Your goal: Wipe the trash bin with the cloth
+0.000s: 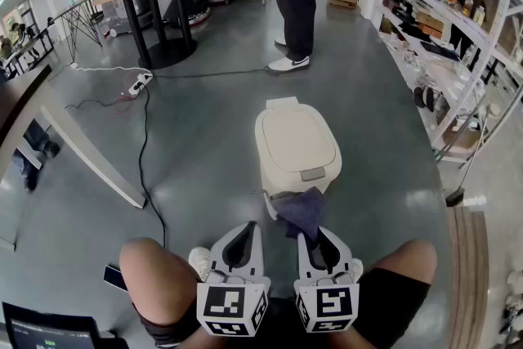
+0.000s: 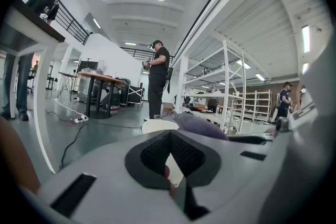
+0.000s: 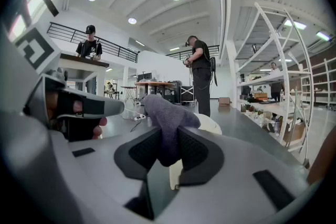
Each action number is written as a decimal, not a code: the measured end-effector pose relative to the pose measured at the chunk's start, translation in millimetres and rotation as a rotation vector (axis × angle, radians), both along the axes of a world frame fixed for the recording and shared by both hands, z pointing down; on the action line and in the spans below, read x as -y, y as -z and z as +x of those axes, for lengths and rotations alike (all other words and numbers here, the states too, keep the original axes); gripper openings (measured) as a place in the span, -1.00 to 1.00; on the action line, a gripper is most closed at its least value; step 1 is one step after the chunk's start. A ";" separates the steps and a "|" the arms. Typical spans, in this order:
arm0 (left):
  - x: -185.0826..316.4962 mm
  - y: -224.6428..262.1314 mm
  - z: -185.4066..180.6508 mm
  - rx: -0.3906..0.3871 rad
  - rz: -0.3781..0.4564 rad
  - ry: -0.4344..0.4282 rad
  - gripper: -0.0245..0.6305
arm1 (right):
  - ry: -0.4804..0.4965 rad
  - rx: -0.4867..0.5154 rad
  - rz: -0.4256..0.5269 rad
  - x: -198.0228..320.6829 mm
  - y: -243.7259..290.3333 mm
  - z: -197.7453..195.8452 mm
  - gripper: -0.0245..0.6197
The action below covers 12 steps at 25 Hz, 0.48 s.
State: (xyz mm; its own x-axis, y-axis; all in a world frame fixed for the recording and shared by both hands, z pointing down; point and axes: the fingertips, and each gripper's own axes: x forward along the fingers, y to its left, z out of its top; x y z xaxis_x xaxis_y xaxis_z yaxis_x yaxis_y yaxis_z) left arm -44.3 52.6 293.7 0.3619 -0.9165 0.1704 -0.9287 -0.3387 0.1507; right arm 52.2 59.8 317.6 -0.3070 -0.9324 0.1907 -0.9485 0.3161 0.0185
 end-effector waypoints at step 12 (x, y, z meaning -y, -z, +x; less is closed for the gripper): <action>58.7 23.7 -11.8 0.001 -0.051 0.032 -0.93 | 0.030 -0.046 -0.042 54.2 29.5 -0.3 -0.66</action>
